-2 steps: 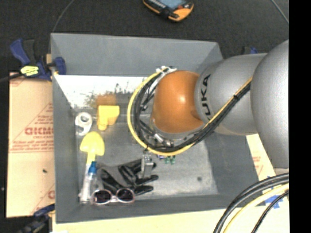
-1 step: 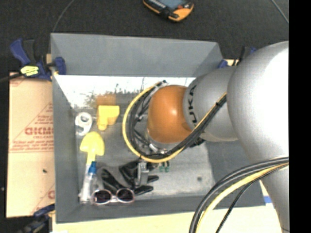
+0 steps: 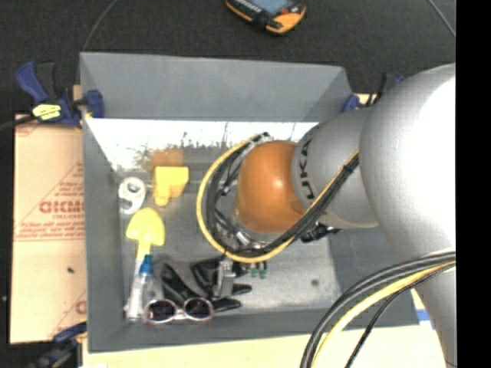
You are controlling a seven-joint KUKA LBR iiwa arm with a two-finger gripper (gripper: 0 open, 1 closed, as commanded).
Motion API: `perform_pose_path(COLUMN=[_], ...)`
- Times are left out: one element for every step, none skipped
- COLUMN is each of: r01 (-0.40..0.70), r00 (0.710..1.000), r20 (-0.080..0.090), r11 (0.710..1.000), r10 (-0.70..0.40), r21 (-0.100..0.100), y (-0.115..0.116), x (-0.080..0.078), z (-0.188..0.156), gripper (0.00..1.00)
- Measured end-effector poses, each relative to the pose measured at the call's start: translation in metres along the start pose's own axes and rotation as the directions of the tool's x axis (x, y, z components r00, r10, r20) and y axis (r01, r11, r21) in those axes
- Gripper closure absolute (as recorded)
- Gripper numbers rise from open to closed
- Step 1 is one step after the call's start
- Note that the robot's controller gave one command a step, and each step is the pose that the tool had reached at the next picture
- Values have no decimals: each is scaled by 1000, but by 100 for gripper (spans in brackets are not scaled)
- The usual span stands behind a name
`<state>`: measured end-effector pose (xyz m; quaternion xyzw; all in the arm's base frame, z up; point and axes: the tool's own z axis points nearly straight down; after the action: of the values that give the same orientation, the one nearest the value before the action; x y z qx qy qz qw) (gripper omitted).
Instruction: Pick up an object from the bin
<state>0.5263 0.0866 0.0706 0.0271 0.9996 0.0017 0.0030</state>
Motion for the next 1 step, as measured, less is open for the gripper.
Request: perform_pose_path(r01=[77], r00=[997], r20=[-4], r11=[997], r10=[-77], r21=[1], y=[2], x=[-14], z=[1], gripper=[100])
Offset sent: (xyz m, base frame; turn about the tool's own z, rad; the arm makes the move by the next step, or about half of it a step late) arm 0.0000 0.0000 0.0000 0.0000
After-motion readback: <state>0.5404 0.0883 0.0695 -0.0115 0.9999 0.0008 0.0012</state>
